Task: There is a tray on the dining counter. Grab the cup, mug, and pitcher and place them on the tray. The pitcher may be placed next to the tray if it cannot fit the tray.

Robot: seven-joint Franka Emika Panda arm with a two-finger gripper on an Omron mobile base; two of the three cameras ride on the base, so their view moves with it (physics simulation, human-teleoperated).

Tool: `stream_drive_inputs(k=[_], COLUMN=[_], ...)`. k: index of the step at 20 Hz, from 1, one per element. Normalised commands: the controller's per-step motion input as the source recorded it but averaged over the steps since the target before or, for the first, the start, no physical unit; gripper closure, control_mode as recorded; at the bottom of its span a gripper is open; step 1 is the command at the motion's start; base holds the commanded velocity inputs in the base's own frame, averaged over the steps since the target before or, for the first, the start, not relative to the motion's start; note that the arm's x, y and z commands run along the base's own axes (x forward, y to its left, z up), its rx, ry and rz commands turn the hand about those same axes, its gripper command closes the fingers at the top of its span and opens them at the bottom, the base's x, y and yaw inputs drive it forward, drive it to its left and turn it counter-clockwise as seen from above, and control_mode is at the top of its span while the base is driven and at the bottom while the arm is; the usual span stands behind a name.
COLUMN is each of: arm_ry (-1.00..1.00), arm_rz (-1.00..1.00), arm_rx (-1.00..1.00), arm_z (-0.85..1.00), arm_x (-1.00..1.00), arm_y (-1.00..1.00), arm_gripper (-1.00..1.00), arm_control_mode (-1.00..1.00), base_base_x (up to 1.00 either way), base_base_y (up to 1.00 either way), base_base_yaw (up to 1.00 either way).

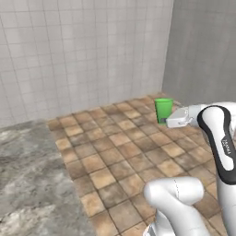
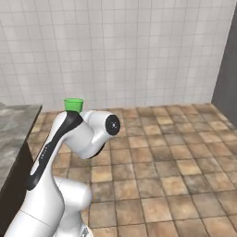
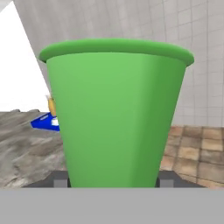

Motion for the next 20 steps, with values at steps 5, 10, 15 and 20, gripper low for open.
stream_drive_inputs(k=[5, 10, 15, 20], arm_ry=[0.00, 0.00, 0.00, 0.00], arm_rz=[0.00, 0.00, 0.00, 0.00], arm_rx=[0.00, 0.00, 0.00, 0.00], arm_z=[0.00, 0.00, 0.00, 0.00], arm_x=[0.00, 0.00, 0.00, 0.00], arm_y=[0.00, 0.00, 0.00, 0.00], arm_gripper=[1.00, 1.00, 1.00, 1.00], arm_control_mode=[1.00, 1.00, 1.00, 1.00], base_base_x=[0.85, 0.82, 0.79, 0.79], base_base_y=[-0.10, -0.18, -0.23, -0.21], base_base_yaw=[0.24, 0.21, 0.18, 0.20])
